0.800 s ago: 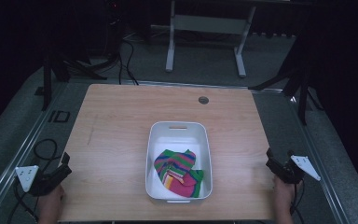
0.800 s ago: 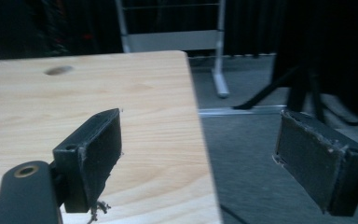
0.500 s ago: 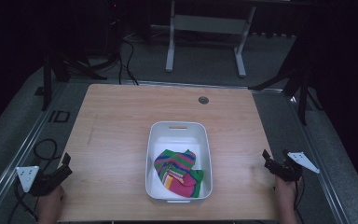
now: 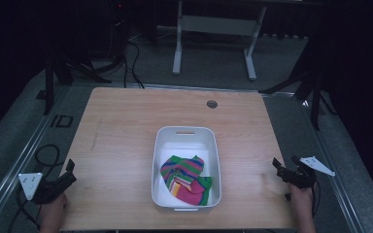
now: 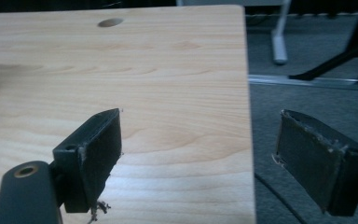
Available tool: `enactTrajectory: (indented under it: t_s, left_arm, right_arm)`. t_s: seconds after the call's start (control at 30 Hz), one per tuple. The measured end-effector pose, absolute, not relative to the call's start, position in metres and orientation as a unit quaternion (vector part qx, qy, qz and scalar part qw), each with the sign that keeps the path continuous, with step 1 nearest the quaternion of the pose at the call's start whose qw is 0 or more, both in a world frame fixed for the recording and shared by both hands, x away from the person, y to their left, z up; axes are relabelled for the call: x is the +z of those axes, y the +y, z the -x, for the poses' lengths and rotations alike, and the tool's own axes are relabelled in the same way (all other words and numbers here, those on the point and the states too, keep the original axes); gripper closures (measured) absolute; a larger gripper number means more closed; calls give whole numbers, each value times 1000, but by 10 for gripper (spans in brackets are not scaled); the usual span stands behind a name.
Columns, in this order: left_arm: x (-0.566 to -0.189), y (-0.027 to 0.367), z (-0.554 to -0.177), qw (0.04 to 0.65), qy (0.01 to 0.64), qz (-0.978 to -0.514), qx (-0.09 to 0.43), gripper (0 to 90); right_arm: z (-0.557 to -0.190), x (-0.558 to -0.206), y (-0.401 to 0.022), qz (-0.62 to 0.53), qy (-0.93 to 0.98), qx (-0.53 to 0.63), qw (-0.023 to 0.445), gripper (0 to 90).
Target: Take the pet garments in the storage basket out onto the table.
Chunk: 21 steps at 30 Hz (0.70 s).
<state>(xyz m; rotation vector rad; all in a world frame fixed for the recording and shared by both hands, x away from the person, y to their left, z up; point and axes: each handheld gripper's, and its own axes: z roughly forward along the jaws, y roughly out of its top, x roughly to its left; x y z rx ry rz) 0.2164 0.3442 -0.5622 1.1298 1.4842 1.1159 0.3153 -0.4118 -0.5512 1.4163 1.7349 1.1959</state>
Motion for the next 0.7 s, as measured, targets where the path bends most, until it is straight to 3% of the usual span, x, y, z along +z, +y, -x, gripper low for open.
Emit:
enactTrajectory:
  t_s: [0.57,0.7]
  left_arm:
    - [-562,343,-217,465,601,-468,451,9]
    - [-562,343,-217,463,600,-471,451,9]
  right_arm:
    - [-319,-553,-415,-363,816,434,116,146]
    - [-317,-555,-407,-324,842,418,105,146]
